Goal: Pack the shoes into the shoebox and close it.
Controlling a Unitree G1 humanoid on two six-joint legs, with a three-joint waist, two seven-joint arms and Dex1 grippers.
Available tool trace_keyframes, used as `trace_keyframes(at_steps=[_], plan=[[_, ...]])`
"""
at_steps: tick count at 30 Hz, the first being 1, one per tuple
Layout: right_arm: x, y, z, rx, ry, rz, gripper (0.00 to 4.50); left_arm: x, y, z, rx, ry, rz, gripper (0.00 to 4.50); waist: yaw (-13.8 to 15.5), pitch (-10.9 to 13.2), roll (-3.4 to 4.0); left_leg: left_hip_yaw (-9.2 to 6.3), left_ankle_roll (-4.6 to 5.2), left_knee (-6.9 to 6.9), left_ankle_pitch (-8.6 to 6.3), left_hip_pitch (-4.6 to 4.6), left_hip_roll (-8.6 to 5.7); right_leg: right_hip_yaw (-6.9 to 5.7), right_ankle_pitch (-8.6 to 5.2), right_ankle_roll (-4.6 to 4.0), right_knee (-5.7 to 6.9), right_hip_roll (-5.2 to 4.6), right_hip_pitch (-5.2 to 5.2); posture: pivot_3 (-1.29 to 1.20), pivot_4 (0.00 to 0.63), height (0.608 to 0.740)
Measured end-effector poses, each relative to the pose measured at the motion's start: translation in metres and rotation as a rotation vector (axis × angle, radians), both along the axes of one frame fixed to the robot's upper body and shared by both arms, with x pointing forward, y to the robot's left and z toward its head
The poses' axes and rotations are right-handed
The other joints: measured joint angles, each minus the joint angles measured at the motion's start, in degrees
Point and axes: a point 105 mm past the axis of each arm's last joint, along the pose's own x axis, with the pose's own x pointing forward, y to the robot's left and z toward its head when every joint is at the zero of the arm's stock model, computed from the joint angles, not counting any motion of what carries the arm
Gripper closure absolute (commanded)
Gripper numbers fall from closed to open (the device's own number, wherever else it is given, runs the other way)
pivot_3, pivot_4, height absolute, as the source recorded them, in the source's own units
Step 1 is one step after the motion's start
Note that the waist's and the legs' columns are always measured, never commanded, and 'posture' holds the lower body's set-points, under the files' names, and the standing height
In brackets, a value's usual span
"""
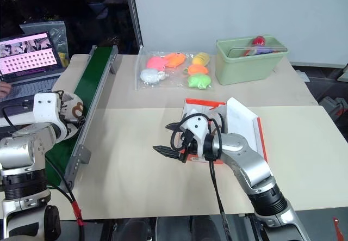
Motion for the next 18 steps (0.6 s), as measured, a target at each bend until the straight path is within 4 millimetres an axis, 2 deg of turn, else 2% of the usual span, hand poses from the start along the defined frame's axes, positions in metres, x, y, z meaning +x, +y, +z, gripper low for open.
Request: trace_keyframes(at_steps=[7,10,18], plan=[[0.0024,-0.0023,0.004,0.013,-0.002,-0.013,0.0,-0.0001,-0.0058,0.0044,-0.033,-0.027,0.001,3.51,0.85,-0.01,0.0,0.0,-0.16,0.0,0.1,0.32,-0.05,0.01,0.0,-0.01,0.09,-0.02,0.22,0.0,0.15,0.729],[0.0033,-0.0021,0.0062,0.017,-0.004,-0.015,0.0,0.0009,-0.007,0.0061,-0.038,-0.028,0.0,4.25,1.11,-0.01,0.0,0.0,-0.17,0.0,0.11,0.34,-0.04,0.01,0.01,-0.01,0.1,0.0,0.23,0.0,0.15,0.729],[0.0084,-0.0014,0.0111,0.048,0.005,-0.042,0.0,0.0057,-0.0105,0.008,0.028,-0.052,0.015,4.25,1.41,-0.01,-0.01,-0.01,-0.19,0.0,0.13,0.32,-0.04,0.01,0.02,-0.04,0.11,-0.01,0.22,0.0,0.15,0.729]])
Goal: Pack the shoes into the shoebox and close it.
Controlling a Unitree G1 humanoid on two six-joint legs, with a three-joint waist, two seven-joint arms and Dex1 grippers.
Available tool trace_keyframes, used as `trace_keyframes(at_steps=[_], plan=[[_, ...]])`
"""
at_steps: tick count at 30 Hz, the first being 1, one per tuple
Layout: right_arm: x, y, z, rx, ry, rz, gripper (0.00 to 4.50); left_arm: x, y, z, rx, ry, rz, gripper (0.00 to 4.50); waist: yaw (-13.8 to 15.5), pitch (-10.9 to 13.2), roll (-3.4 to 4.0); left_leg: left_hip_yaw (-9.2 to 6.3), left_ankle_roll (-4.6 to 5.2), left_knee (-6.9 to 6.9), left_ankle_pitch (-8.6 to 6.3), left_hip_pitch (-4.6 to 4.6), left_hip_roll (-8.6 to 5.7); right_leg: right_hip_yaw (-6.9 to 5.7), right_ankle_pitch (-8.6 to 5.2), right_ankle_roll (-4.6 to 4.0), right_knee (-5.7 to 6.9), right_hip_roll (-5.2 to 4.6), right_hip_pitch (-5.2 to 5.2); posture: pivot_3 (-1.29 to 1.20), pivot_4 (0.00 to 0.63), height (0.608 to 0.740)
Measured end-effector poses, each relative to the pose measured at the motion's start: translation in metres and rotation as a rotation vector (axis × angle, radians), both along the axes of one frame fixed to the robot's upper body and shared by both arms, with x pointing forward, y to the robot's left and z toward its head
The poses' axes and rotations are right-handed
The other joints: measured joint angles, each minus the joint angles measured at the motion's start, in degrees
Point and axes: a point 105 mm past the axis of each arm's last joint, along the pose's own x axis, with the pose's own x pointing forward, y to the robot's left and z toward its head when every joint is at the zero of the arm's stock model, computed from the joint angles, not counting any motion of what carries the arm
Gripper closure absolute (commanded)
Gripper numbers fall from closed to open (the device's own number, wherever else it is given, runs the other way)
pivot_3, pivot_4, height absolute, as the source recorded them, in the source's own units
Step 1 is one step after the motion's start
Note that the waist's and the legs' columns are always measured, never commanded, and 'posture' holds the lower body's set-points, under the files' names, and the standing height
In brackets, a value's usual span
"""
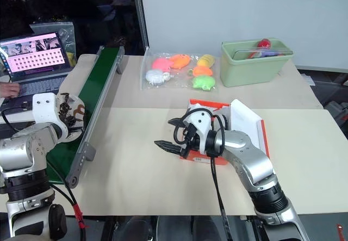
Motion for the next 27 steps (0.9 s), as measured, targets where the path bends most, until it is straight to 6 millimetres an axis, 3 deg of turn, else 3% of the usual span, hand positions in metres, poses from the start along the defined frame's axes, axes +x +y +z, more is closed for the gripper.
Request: trace_keyframes(at_steps=[4,6,9,11,15,17,21,27], plan=[[0.012,0.003,0.01,0.054,0.018,-0.054,0.0,0.011,-0.008,0.028,0.208,-0.14,-0.002,4.25,-0.02,0.04,-0.26,-0.01,-0.05,0.0,0.02,-0.26,0.03,-0.01,0.04,-0.05,-0.06,0.02,-0.2,0.0,0.15,0.729],[0.022,0.004,0.017,0.131,0.076,-0.102,0.0,0.014,-0.016,0.055,0.333,-0.263,-0.013,4.25,-0.09,0.03,-0.27,-0.01,-0.05,0.0,0.02,-0.4,0.04,-0.01,0.05,-0.06,-0.06,-0.02,-0.3,0.0,0.15,0.729],[0.036,0.004,0.03,0.256,0.185,-0.158,0.0,0.015,-0.039,0.088,0.443,-0.442,-0.069,4.25,-0.04,0.03,-0.27,-0.02,-0.05,-0.06,0.01,-0.51,0.04,-0.02,0.07,-0.07,-0.03,-0.07,-0.37,0.0,0.15,0.729],[0.049,0.004,0.044,0.398,0.344,-0.194,0.0,0.011,-0.083,0.11,0.421,-0.621,-0.229,4.25,0.03,0.03,-0.27,-0.02,-0.05,-0.09,0.01,-0.58,0.06,-0.04,0.1,-0.06,-0.02,-0.11,-0.37,0.0,0.15,0.729],[0.057,0.01,0.052,0.564,0.584,-0.174,0.0,0.002,-0.159,0.097,0.059,-0.679,-0.596,4.25,0.02,0.03,-0.26,-0.08,-0.04,-0.09,0.0,-0.79,0.03,-0.12,0.12,-0.02,-0.07,-0.17,-0.45,0.0,0.15,0.729],[0.06,0.007,0.05,0.605,0.661,-0.179,0.0,-0.006,-0.178,0.088,-0.019,-0.651,-0.704,4.25,-0.23,0.03,-0.26,-0.07,-0.01,-0.09,-0.01,-0.8,0.02,-0.12,0.12,-0.02,-0.06,-0.12,-0.49,0.0,0.15,0.729],[0.069,-0.009,0.046,0.677,0.748,-0.231,0.0,-0.015,-0.189,0.085,-0.072,-0.63,-0.786,4.25,-1.14,0.03,-0.25,-0.06,0.02,-0.1,-0.01,-0.78,0.05,-0.11,0.11,-0.01,-0.03,-0.03,-0.51,0.0,0.15,0.729],[0.069,-0.001,0.057,0.661,0.734,-0.227,0.0,-0.021,-0.2,0.081,-0.124,-0.582,-0.869,4.25,-1.97,0.03,-0.24,-0.06,0.02,-0.08,0.0,-0.74,0.06,-0.1,0.1,0.01,-0.05,0.04,-0.45,0.0,0.15,0.729]])
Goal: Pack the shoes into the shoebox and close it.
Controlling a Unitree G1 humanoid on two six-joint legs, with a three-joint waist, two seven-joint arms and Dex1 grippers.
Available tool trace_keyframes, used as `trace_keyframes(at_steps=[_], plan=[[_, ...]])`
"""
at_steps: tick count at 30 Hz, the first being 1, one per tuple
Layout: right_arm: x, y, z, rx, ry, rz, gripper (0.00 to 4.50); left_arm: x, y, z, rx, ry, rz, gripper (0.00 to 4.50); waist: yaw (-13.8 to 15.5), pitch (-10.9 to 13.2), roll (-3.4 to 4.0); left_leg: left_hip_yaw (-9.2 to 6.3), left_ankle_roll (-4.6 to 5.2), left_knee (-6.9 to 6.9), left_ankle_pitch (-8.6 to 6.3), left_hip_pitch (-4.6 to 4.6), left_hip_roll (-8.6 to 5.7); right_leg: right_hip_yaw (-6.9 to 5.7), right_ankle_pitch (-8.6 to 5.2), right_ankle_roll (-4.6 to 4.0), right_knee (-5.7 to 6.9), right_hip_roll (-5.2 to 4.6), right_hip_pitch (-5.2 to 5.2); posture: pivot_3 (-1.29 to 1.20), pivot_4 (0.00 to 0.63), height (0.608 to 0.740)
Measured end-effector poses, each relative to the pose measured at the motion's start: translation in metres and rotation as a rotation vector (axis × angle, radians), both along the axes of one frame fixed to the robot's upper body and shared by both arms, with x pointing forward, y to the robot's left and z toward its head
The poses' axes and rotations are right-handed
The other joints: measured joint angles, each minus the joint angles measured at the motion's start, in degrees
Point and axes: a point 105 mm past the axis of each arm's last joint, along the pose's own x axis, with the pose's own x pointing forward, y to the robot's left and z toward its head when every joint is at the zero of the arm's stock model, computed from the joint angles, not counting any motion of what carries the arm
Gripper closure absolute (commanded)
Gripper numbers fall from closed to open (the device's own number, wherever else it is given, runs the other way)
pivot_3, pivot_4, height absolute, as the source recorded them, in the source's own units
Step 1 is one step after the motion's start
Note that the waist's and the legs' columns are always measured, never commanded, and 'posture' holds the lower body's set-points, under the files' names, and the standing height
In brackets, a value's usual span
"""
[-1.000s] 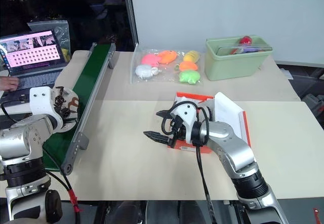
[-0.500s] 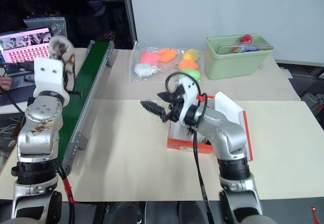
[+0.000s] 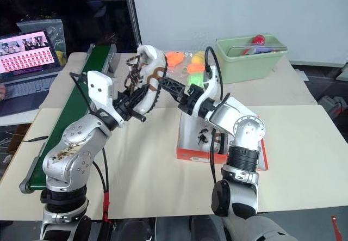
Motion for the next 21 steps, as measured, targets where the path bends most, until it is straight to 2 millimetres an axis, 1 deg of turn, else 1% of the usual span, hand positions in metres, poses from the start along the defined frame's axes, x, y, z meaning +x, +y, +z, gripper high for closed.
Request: trace_keyframes(at_steps=[5,9,15,17,19,20,21], plan=[[-0.002,0.007,-0.001,-0.01,0.001,0.012,0.0,0.0,0.001,0.0,-0.007,0.016,-0.011,4.25,0.17,0.0,0.0,0.0,0.0,0.0,0.0,-0.02,-0.01,0.0,0.0,0.0,-0.02,-0.02,0.0,0.0,0.15,0.729],[-0.004,0.011,0.001,-0.014,-0.008,0.021,1.03,0.0,0.0,-0.001,0.0,0.027,-0.013,4.29,0.2,0.0,0.0,0.0,0.0,0.0,0.0,-0.02,-0.01,0.0,0.0,0.0,-0.02,-0.01,0.0,0.0,0.15,0.729],[-0.007,0.014,0.005,0.005,-0.022,0.037,3.14,0.001,0.0,-0.001,0.002,0.03,-0.016,4.29,0.17,0.0,0.01,0.0,0.0,0.0,0.0,-0.02,-0.01,0.0,0.0,0.0,-0.02,-0.01,0.0,0.0,0.15,0.729],[-0.007,0.014,0.006,0.008,-0.022,0.039,3.74,0.001,0.0,-0.001,0.002,0.029,-0.015,4.29,0.17,0.0,0.01,0.0,0.0,0.0,0.0,-0.01,0.0,0.0,0.0,0.0,-0.02,0.0,0.0,0.0,0.15,0.729],[-0.008,0.015,0.006,0.012,-0.022,0.042,4.19,0.001,0.0,-0.001,0.003,0.029,-0.015,4.29,0.18,0.0,0.01,0.0,0.0,0.0,0.0,-0.02,0.0,0.0,0.0,0.01,-0.03,0.0,0.0,0.0,0.15,0.729],[-0.008,0.015,0.006,0.015,-0.02,0.043,4.29,0.001,0.0,-0.001,0.003,0.029,-0.014,4.29,0.18,0.01,0.01,0.0,0.0,0.0,0.0,-0.02,0.0,0.0,0.0,0.01,-0.03,0.0,0.0,0.0,0.15,0.729],[-0.008,0.016,0.006,0.018,-0.017,0.044,4.29,0.001,0.0,-0.001,0.003,0.029,-0.014,4.29,0.18,0.0,0.01,0.0,0.0,0.0,0.0,-0.02,0.0,0.0,0.0,0.01,-0.03,-0.01,0.0,0.0,0.15,0.729]])
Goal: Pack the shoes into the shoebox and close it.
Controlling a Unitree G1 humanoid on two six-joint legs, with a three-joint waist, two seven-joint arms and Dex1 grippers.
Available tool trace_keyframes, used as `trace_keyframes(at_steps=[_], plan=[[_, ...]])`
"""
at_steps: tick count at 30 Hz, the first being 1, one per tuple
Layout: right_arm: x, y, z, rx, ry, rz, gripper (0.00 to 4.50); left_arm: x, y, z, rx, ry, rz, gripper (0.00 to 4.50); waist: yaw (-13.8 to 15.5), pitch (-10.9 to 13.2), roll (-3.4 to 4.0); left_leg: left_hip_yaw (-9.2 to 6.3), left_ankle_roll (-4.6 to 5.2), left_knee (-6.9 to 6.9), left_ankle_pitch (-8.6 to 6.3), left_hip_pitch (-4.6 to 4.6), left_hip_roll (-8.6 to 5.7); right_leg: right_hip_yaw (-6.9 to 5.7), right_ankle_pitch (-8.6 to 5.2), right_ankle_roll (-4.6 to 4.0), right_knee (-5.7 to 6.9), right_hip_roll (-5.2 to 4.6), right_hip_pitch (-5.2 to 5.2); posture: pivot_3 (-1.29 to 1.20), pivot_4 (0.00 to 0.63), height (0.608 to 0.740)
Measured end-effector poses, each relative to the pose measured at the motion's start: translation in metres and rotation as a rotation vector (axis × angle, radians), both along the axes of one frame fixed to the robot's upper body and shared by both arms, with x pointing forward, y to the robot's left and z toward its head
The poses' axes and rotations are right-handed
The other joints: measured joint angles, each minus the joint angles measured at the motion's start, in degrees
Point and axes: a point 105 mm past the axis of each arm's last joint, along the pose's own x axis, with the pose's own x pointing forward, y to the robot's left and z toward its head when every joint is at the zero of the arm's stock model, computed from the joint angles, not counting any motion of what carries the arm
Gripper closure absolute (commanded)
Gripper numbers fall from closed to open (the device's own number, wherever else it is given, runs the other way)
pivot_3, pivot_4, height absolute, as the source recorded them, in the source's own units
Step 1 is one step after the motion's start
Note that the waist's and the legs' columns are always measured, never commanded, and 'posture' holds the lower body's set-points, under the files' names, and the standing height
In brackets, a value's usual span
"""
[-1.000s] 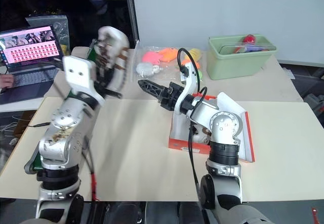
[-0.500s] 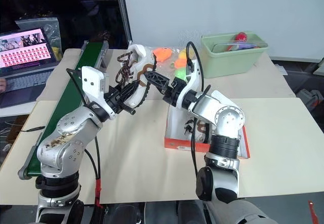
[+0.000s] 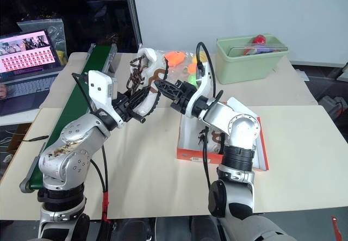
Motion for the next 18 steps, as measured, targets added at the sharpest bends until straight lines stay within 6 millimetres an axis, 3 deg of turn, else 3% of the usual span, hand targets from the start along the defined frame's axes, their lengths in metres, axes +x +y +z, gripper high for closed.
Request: trace_keyframes(at_steps=[5,6,10,15,18], plan=[[-0.002,0.003,0.0,0.028,0.027,0.0,4.3,0.0,0.001,0.0,0.017,-0.005,0.0,4.29,-0.02,0.0,0.0,0.0,0.0,0.0,0.0,0.01,0.01,0.0,0.0,0.0,0.0,0.01,0.0,0.0,0.15,0.729],[-0.003,0.003,0.0,0.038,0.035,-0.004,4.3,0.0,0.001,0.0,0.026,-0.009,0.001,3.38,-0.02,0.0,0.0,0.0,0.0,0.0,0.0,0.0,0.01,0.0,0.0,0.0,0.0,0.01,0.0,0.0,0.15,0.729],[-0.003,0.003,0.003,0.07,0.051,-0.027,4.3,-0.002,0.001,0.004,0.053,-0.052,0.004,2.02,0.02,0.01,0.01,0.0,0.0,0.0,0.0,0.0,0.01,0.0,0.0,0.0,-0.02,0.0,0.0,0.0,0.15,0.729],[0.004,-0.003,0.007,0.098,0.063,-0.095,4.3,-0.004,-0.002,0.003,0.069,-0.056,-0.013,2.02,0.02,0.01,0.01,0.0,0.0,0.0,0.0,0.0,0.01,0.0,0.0,0.0,-0.07,0.01,0.0,0.0,0.15,0.729],[0.018,-0.018,0.009,0.073,0.038,-0.212,4.3,-0.005,-0.003,0.0,0.071,-0.049,-0.02,2.02,0.02,0.01,0.02,0.01,0.0,0.0,0.0,-0.01,0.0,0.0,-0.01,0.01,-0.08,0.01,-0.01,0.0,0.15,0.729]])
